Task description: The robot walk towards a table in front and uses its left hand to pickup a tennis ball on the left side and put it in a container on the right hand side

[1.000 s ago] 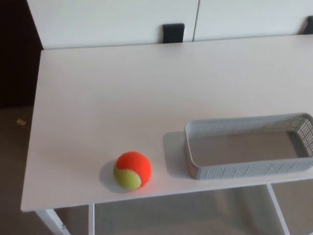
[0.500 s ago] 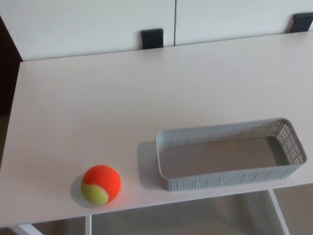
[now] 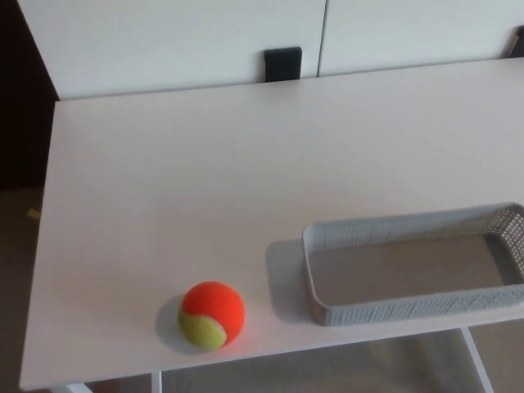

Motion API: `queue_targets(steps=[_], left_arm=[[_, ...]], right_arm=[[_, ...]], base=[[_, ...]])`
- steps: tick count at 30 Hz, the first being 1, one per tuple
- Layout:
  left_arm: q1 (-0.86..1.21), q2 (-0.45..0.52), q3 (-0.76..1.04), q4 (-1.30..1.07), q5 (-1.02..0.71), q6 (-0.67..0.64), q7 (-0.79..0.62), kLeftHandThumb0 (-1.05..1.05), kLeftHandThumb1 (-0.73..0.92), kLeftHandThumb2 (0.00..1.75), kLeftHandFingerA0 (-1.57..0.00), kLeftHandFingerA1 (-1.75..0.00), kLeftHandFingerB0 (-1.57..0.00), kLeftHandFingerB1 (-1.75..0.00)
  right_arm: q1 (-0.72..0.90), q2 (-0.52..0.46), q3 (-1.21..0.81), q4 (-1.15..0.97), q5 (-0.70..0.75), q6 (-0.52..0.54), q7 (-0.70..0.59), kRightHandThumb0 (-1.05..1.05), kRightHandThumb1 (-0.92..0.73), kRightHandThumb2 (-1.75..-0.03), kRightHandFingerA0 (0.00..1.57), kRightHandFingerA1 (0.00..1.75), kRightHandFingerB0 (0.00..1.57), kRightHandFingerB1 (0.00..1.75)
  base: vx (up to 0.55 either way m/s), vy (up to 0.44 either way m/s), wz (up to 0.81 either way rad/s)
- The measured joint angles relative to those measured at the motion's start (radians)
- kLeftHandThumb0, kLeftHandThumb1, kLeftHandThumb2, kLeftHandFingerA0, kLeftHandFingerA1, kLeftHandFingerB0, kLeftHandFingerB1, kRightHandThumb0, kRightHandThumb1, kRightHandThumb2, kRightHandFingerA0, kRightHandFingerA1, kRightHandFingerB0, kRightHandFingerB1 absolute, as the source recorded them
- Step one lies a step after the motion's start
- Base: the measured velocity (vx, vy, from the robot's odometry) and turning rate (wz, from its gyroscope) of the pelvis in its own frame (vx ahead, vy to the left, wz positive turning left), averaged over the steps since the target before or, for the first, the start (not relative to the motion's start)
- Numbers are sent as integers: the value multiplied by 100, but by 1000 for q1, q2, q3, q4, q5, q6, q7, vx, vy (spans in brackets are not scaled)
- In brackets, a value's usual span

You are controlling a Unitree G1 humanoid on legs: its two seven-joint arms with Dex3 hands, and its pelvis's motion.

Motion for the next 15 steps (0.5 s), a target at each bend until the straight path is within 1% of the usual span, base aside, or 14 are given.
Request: queue_targets(steps=[3,9,10,11,12,15], left_arm=[[4,0,0,-1,0,0,-1,2,42,86,-35,-58,-21,-50],[3,0,0,-1,0,0,-1,2,42,86,-35,-58,-20,-50],[2,0,0,-1,0,0,-1,5,45,88,-24,-56,-11,-48],[2,0,3,-2,-1,0,-1,5,45,88,-24,-56,-11,-48],[6,-1,13,-12,-6,1,-1,7,58,59,-27,-44,-18,-33],[25,-2,80,-62,-27,7,10,7,58,59,-27,-44,-18,-33]], right_arm=[[-5,0,-2,18,0,-6,1,-46,-59,-58,71,53,50,42],[-11,0,-6,26,0,-8,1,-44,-59,-59,71,51,49,42],[-11,0,-6,24,0,-7,1,-45,-60,-58,74,54,51,43],[-11,0,-5,23,0,-7,1,-45,-60,-58,74,54,51,43],[-11,0,-4,23,-1,-7,0,-46,-60,-58,73,54,52,43],[-7,1,0,26,-3,-7,-1,-46,-60,-58,73,54,52,43]], base=[[-9,-77,6],[0,0,0],[0,0,0],[0,0,0],[0,0,0],[0,0,0]])
